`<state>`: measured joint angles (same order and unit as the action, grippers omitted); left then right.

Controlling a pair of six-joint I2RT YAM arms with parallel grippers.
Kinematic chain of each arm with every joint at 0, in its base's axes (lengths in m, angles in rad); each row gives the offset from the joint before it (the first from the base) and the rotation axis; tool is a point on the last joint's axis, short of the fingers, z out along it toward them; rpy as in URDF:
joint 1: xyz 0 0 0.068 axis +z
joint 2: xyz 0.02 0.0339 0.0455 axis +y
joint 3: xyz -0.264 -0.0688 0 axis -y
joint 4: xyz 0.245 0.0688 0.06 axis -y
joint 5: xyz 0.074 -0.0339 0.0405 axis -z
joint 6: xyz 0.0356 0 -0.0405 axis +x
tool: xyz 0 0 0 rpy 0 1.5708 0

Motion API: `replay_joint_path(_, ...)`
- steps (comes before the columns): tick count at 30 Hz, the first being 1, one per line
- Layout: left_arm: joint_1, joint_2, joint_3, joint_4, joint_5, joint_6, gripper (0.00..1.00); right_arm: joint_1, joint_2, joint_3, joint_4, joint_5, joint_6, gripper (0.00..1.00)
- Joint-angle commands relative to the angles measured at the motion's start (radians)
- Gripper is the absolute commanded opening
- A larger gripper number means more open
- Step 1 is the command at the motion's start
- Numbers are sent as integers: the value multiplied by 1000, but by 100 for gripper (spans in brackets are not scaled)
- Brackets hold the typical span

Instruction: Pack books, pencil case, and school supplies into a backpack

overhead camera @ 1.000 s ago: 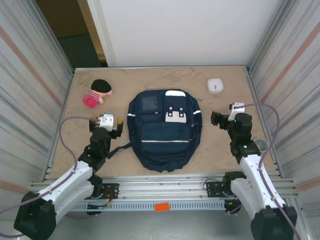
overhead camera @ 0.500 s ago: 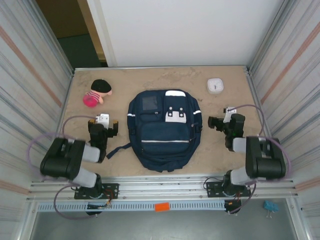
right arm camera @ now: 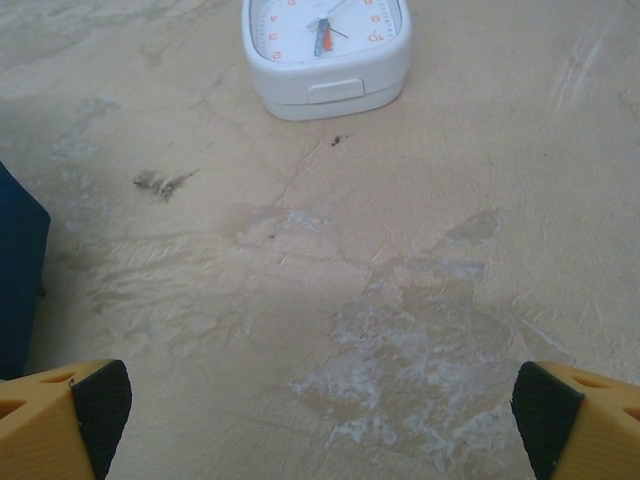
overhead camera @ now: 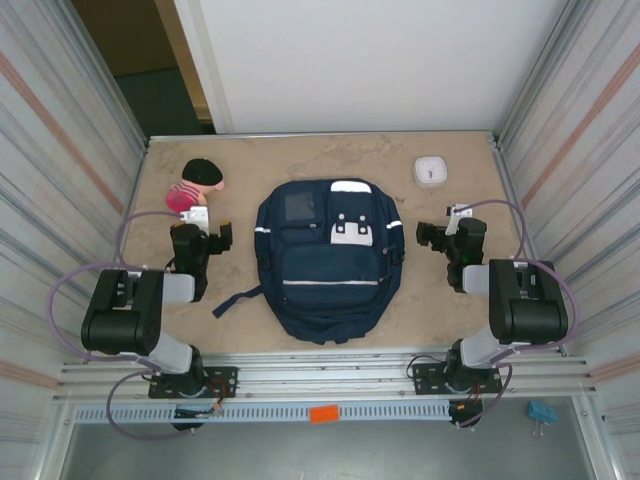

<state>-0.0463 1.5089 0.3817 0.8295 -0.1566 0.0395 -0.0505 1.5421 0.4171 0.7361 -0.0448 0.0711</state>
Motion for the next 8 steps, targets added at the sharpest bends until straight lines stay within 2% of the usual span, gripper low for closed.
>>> replay_joint_path(1, 0, -2, 8, -6, 1, -12, 99, 0, -7, 15, 13, 18, 14, 99)
replay_joint_path(8, 0, -2, 8, -6, 1, -13, 99, 0, -3, 3, 38, 15, 12, 99)
